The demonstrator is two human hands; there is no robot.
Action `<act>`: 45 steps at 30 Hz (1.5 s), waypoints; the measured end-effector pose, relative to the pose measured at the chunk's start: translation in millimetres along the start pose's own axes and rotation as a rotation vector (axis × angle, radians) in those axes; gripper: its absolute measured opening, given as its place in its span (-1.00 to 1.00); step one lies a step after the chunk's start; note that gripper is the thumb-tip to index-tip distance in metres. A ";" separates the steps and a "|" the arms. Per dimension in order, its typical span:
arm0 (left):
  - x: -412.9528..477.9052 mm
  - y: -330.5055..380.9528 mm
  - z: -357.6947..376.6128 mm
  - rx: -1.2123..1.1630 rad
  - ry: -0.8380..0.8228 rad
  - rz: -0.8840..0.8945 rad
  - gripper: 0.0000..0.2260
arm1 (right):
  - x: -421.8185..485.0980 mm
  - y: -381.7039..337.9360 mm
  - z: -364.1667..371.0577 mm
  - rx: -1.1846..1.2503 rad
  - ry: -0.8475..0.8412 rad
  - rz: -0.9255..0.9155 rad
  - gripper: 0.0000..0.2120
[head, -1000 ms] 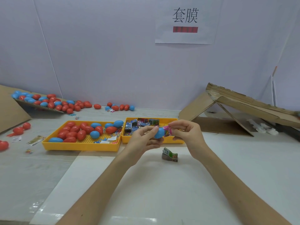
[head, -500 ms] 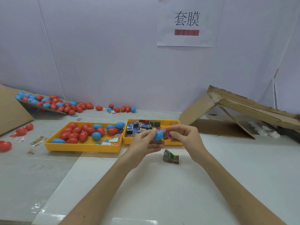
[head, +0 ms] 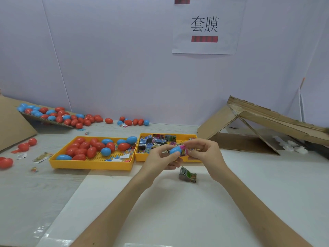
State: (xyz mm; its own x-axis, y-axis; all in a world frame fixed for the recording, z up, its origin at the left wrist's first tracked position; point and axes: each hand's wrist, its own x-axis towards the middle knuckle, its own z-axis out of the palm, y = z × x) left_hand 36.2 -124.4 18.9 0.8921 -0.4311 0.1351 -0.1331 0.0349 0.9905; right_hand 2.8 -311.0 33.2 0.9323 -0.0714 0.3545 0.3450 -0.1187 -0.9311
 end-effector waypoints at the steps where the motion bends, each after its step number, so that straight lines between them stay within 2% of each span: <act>1: 0.4 -0.3 0.1 0.006 -0.006 -0.001 -0.87 | -0.2 -0.4 0.3 -0.015 0.003 -0.011 -0.58; 9: 1.7 -0.7 -1.0 0.027 -0.023 -0.005 -0.85 | -1.2 -0.5 2.1 -0.018 0.034 -0.038 -0.73; 13: 1.3 0.8 -0.3 0.004 -0.040 0.002 -0.78 | -1.8 -1.3 2.1 -0.003 0.043 -0.054 -0.67; 16: -0.9 2.5 -0.3 -0.002 -0.066 0.029 -0.72 | -1.4 -2.0 2.2 -0.040 0.040 -0.083 -0.70; 26: 0.2 -1.1 -1.3 0.030 0.026 0.090 -0.82 | -1.2 -0.7 4.4 -0.041 -0.014 -0.055 -0.85; 29: 0.4 -2.4 -1.7 0.031 0.053 0.113 -0.82 | -2.3 -0.9 5.3 -0.034 -0.057 -0.035 -0.79; 37: 0.3 -2.3 -0.3 0.025 0.070 0.128 -0.81 | -1.1 1.8 4.3 0.021 -0.053 -0.007 -0.80; 42: -0.2 -1.9 -1.9 0.028 0.109 0.108 -0.80 | -2.9 2.9 9.5 -0.163 -0.019 -0.098 -0.78; 45: -1.0 -2.1 -1.1 0.041 0.110 0.105 -0.80 | -4.4 3.6 14.4 -0.159 -0.044 -0.111 -0.80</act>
State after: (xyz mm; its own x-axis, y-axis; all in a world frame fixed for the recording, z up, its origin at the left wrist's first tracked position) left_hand 36.1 -123.1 16.7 0.9139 -0.3258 0.2420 -0.2436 0.0367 0.9692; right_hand 1.5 -296.9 27.0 0.8946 -0.0062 0.4469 0.4277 -0.2785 -0.8600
